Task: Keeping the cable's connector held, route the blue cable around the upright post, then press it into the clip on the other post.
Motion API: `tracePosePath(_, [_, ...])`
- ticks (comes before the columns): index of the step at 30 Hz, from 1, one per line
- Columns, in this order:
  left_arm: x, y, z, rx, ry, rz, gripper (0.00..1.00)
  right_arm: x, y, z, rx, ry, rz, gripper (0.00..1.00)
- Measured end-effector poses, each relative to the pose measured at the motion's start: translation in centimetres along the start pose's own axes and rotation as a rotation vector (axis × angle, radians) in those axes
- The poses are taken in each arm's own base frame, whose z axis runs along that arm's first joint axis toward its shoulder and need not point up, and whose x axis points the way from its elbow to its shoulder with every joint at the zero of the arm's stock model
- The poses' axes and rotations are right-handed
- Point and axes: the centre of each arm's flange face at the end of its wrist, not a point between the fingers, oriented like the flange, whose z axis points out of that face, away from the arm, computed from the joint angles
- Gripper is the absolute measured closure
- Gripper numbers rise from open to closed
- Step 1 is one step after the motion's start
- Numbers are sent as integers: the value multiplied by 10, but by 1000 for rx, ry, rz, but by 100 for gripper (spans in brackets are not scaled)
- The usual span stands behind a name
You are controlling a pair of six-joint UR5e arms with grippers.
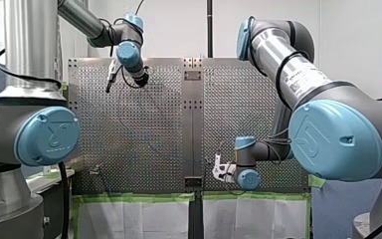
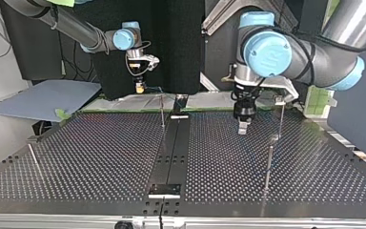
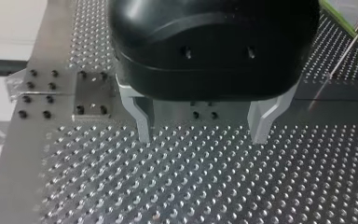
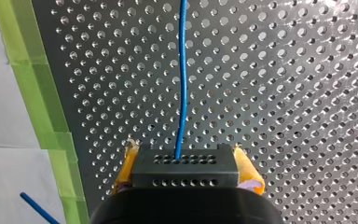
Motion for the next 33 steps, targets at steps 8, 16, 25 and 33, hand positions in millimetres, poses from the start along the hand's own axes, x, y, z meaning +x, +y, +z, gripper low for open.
tracePosePath(8, [13, -16, 22, 11, -37, -2, 0, 1, 0, 2, 5, 6, 1, 100])
tracePosePath(16, [11, -23, 40, -7, -96, -22, 0, 2, -1, 3, 6, 9, 3, 100])
tracePosePath(25, [2, -33, 69, -48, -150, -28, 0, 2, -1, 4, 6, 10, 4, 100])
tracePosePath(33, [11, -32, 80, -109, -136, 20, 0, 3, -1, 4, 7, 11, 8, 100])
